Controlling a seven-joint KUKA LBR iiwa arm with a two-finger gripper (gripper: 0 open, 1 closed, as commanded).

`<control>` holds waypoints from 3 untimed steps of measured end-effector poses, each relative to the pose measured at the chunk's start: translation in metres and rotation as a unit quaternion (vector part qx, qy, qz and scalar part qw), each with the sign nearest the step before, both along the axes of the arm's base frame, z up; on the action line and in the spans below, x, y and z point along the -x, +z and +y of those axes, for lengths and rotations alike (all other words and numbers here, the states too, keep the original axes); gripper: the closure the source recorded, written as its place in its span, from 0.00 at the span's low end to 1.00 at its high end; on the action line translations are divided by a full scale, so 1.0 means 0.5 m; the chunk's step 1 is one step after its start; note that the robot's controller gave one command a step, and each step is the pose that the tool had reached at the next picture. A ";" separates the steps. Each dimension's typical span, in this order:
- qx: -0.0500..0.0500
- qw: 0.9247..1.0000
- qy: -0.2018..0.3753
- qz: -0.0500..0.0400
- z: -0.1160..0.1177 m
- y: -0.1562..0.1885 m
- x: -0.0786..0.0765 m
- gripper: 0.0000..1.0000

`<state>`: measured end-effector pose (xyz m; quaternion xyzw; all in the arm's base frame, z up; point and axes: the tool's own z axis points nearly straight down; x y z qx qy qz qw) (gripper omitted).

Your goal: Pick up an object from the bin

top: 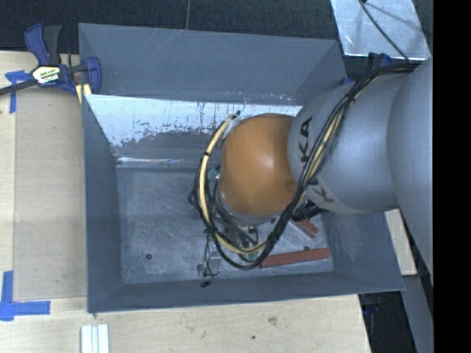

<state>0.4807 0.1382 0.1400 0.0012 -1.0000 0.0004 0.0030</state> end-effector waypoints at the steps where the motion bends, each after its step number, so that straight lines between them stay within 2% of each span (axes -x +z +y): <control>1: 0.000 0.990 0.138 -0.004 -0.178 -0.127 -0.110 0.00; 2: 0.001 0.992 0.127 -0.007 -0.337 -0.026 -0.144 0.00; 3: -0.001 0.986 0.167 -0.006 -0.403 -0.138 -0.229 0.00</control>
Offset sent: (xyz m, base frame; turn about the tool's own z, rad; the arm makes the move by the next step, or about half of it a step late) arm 0.0544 -0.0861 -0.0628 -0.2817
